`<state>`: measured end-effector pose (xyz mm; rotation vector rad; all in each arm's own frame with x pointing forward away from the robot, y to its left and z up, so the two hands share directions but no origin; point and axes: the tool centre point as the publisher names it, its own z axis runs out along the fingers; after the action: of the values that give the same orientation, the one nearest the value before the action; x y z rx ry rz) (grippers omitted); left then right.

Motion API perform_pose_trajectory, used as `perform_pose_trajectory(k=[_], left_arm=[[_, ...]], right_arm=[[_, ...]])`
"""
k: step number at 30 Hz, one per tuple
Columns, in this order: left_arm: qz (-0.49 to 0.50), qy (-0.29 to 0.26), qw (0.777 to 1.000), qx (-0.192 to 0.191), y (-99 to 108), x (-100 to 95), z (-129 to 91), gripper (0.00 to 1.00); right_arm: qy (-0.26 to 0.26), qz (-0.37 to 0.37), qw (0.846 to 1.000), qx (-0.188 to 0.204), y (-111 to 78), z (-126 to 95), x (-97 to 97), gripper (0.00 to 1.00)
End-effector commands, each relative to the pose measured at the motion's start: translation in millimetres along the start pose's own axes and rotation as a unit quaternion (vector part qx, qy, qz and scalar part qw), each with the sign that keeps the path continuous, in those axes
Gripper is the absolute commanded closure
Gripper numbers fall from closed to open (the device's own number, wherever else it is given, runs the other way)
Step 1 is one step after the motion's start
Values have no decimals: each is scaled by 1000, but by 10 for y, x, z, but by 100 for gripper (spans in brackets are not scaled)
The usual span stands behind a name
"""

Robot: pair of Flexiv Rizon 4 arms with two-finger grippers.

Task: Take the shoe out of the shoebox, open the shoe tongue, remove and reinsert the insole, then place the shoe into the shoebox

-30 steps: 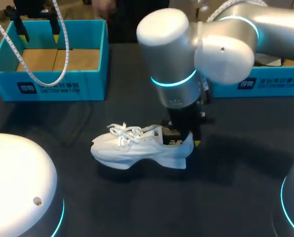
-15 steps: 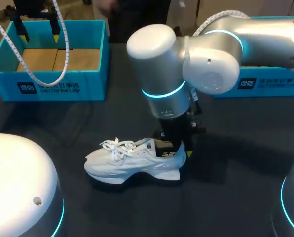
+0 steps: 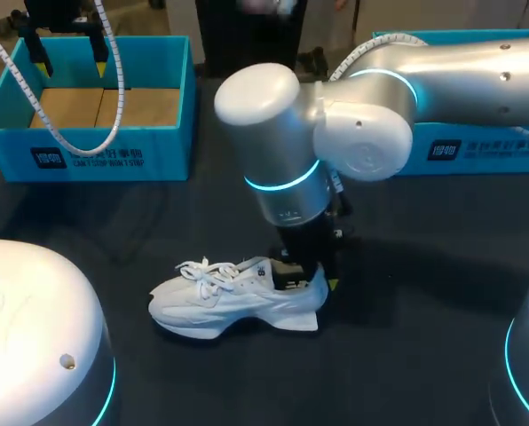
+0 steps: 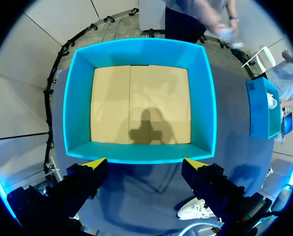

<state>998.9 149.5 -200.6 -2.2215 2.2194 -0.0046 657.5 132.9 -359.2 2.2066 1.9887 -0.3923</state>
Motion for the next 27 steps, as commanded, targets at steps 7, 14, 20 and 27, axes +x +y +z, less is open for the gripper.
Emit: perform_pose_trajectory(k=[7, 14, 20, 27], left_arm=[[0, 0, 1000, 0, -1, -2, -4, 0], [0, 0, 1000, 0, -1, -2, -4, 0], [0, 0, 1000, 0, -1, -2, -4, 0], [0, 0, 1000, 0, -1, -2, -4, 0]], right_arm=[[-4, 306, 952, 6, 13, 32, -39, 100], [22, 301, 953, -1, 109, 43, -87, 90], [29, 295, 955, -5, 85, -28, -94, 56], [61, 298, 953, -2, -3, -216, -174, 6]])
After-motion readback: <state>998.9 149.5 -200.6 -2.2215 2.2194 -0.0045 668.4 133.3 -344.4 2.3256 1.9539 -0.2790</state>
